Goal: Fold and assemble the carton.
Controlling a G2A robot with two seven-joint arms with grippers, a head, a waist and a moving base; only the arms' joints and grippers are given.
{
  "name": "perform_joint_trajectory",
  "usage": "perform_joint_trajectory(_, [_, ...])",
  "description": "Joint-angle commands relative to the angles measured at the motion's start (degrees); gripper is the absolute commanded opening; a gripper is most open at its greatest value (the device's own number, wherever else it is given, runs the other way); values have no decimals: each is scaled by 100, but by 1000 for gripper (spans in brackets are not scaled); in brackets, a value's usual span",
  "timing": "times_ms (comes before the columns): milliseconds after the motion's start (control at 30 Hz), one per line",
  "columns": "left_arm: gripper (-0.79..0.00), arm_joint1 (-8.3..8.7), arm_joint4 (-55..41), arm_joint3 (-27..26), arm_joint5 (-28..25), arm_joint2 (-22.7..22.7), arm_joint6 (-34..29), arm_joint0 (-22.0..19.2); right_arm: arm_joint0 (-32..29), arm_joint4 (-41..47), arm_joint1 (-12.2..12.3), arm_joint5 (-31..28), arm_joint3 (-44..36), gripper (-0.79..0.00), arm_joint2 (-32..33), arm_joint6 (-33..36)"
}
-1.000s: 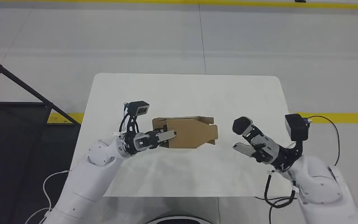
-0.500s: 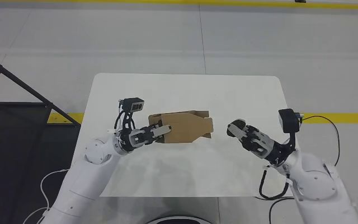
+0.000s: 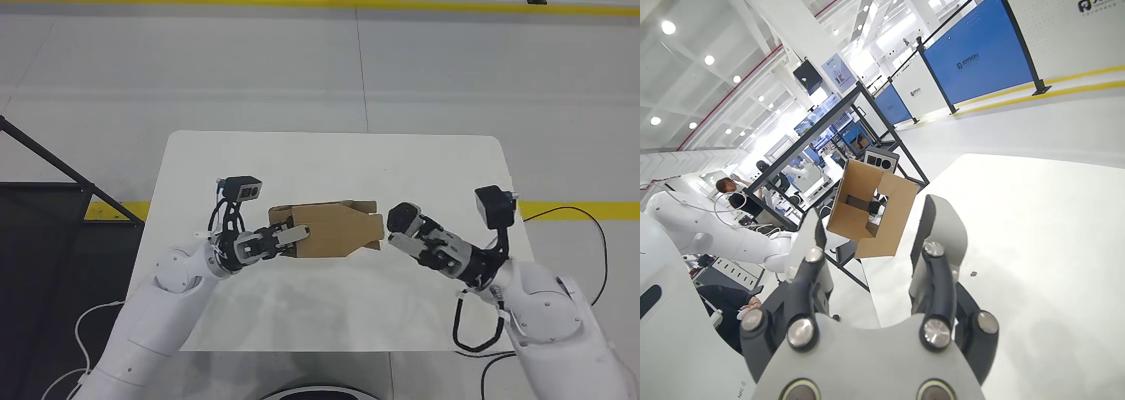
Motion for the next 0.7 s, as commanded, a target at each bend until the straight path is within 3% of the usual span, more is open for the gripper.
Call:
perform_joint_trajectory(0, [-785,-1,7,15,0,18,0,-15,-3,-16,1,-9,-36,0,-8,5])
perform_joint_trajectory(433, [-785,6,8,32,-13,61,13,-56,-23,-261,12,250,-291,0,-75,72])
perform_joint_trajectory(667, [-785,16,7,7,-19,63,19,-52,39,-180,13,493,-353,-259,-135,169])
